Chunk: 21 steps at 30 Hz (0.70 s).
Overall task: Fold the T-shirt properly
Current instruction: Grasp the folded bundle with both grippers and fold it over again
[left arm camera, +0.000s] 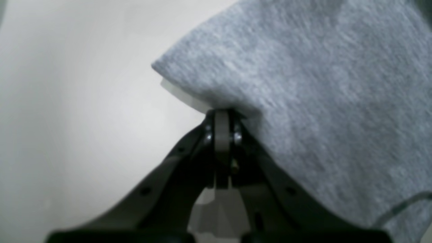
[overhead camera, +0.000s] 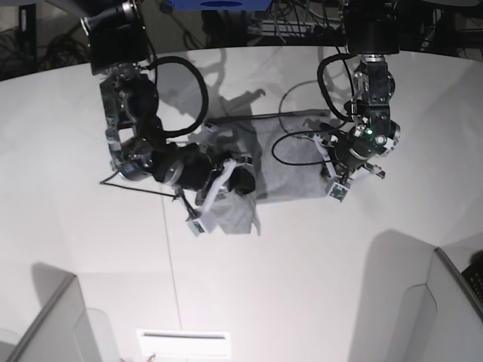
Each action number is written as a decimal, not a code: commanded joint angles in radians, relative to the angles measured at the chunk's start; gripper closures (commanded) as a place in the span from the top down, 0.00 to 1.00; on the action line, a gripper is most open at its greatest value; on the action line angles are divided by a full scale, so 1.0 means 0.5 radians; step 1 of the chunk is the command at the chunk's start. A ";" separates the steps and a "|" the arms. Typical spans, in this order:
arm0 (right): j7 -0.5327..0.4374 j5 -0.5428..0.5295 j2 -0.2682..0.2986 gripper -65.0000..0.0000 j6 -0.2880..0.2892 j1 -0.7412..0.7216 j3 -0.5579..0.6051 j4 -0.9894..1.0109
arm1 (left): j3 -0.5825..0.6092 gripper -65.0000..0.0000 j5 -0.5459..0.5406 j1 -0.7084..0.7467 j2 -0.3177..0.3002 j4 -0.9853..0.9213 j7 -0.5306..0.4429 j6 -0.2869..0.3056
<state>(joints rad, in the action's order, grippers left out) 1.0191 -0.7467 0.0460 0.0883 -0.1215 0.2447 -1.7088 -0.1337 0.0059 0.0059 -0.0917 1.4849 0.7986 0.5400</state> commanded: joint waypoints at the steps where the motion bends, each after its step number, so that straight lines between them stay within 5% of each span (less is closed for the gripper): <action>1: -0.060 0.010 -0.035 0.00 0.006 -0.047 0.040 -0.036 | 0.017 0.00 0.027 0.033 0.004 -0.016 0.144 0.048; 8: -0.288 0.154 -0.047 0.00 0.009 -0.047 0.279 0.013 | 0.002 0.00 0.027 0.036 0.001 -0.016 0.144 0.048; 21: -0.472 0.157 -0.038 0.00 0.009 -0.047 0.368 0.274 | 0.002 0.00 0.008 0.045 -0.054 -0.016 0.144 0.048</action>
<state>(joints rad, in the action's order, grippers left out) 0.7994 -0.6498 0.0353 0.0860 -0.1249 0.4267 -1.5600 -0.1341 -0.0235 0.0135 -0.1154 1.4845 0.7918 0.5510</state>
